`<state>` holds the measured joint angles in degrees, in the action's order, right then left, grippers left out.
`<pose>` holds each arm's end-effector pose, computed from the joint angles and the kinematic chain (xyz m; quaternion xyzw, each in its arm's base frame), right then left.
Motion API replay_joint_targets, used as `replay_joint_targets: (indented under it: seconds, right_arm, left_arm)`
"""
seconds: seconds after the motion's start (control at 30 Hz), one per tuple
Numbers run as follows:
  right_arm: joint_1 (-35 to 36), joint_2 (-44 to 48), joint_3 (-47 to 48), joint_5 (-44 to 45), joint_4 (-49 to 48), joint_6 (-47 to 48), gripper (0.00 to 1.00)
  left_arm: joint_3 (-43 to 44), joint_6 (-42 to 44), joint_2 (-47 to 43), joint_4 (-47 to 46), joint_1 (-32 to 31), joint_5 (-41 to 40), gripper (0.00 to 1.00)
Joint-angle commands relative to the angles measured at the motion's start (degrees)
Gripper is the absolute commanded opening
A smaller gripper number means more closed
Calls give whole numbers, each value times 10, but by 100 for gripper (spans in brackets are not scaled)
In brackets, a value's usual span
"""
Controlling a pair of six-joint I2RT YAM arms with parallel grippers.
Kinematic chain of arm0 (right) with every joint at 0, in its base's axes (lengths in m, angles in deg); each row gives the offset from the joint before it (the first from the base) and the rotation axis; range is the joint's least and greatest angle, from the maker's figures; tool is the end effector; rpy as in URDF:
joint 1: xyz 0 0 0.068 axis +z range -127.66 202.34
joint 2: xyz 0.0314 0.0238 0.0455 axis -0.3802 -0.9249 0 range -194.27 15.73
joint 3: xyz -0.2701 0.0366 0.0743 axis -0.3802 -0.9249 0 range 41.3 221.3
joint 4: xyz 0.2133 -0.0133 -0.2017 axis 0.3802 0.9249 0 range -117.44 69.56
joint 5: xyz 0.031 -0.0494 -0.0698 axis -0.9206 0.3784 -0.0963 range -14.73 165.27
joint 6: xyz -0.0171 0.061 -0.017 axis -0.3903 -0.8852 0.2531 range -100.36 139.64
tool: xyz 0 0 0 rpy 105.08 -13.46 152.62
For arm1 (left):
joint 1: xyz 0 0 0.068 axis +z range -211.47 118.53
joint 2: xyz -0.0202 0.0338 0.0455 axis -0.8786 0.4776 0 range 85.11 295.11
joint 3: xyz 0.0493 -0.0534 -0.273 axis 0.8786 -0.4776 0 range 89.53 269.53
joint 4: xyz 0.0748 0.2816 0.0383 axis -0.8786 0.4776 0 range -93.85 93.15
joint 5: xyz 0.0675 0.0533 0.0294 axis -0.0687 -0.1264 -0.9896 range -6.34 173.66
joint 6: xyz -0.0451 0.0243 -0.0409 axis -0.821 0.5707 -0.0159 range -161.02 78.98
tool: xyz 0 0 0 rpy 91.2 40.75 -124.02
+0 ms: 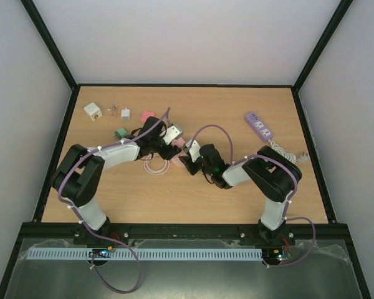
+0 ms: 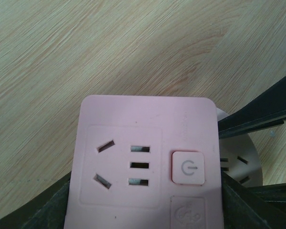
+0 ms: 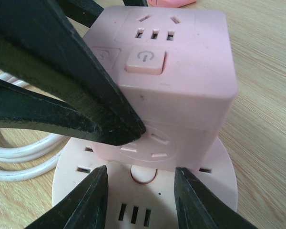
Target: Pull the plug off the socket
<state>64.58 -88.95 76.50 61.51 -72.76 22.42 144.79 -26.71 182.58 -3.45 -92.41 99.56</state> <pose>0.2560 0.2489 0.0872 -0.3792 0.7450 0.2767 0.4739 0.3305 -0.2146 0.1582 0.4002 0.8157 -0.1829 0.3755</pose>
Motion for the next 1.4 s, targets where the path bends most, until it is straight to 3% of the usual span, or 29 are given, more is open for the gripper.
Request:
replay_joint_targets:
  seconds: [0.0,0.27,0.5,0.9,1.37]
  right_arm:
    - [-5,-32,-5,12,79,8,39]
    - [-9,-36,-2,13,84,6,39]
    - [-15,-37,0,10,87,2,39]
    - [-21,-42,2,7,85,-5,39]
    - [-26,-46,4,8,87,-6,39]
  left_arm:
    - [8,1,-33,-6,-6,59,33]
    - [6,24,-43,-4,-4,39,32]
    - [26,-1,-34,23,24,114,31]
    - [26,18,-61,28,26,97,31]
    - [30,-20,-68,32,49,158,30]
